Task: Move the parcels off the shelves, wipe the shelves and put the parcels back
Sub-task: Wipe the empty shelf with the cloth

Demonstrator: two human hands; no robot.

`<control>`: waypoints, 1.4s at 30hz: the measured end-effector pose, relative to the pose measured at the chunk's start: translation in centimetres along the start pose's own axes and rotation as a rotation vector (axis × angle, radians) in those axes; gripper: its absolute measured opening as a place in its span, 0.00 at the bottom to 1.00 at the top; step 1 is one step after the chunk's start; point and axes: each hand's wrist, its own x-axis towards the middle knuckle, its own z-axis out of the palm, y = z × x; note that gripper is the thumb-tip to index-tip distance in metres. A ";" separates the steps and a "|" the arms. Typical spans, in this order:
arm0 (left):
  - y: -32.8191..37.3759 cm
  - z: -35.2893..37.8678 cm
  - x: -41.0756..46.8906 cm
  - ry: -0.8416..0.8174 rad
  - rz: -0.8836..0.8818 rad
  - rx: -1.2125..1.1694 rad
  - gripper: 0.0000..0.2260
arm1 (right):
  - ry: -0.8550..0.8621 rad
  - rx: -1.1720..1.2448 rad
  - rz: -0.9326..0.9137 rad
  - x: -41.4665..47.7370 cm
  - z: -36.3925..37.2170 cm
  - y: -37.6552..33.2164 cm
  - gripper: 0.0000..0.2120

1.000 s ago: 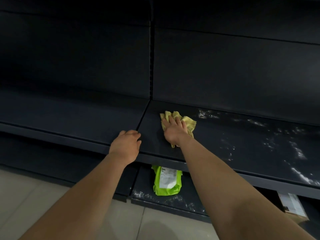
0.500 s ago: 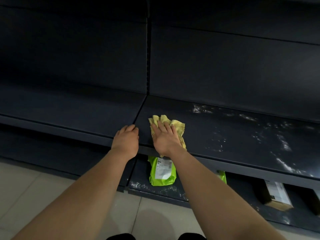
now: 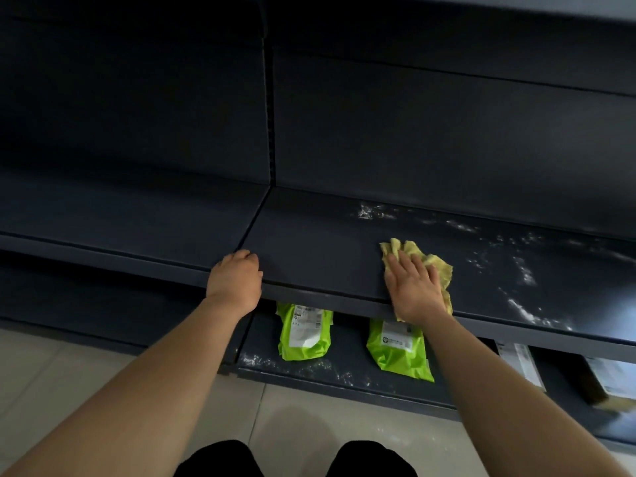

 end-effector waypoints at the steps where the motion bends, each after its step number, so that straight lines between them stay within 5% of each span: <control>1: -0.4 -0.1 -0.1 -0.004 -0.012 -0.006 0.17 | 0.001 0.009 0.010 0.0 0.0 0.1 0.25; 15: -3.7 -1.2 -0.2 -0.108 0.030 -0.253 0.20 | -0.237 0.219 -0.506 0.5 -0.7 -9.7 0.24; 26: -4.8 -0.7 -0.6 -0.088 -0.023 -0.296 0.17 | -0.117 -0.064 -0.552 0.4 1.5 -17.7 0.29; 33: -2.8 -1.1 -0.5 -0.107 -0.075 -0.246 0.18 | -0.006 -0.085 -0.605 -0.7 2.1 -14.7 0.29; 42: 2.5 -0.6 -0.6 -0.143 0.041 -0.193 0.19 | -0.086 0.022 -0.446 -0.8 0.5 -3.2 0.24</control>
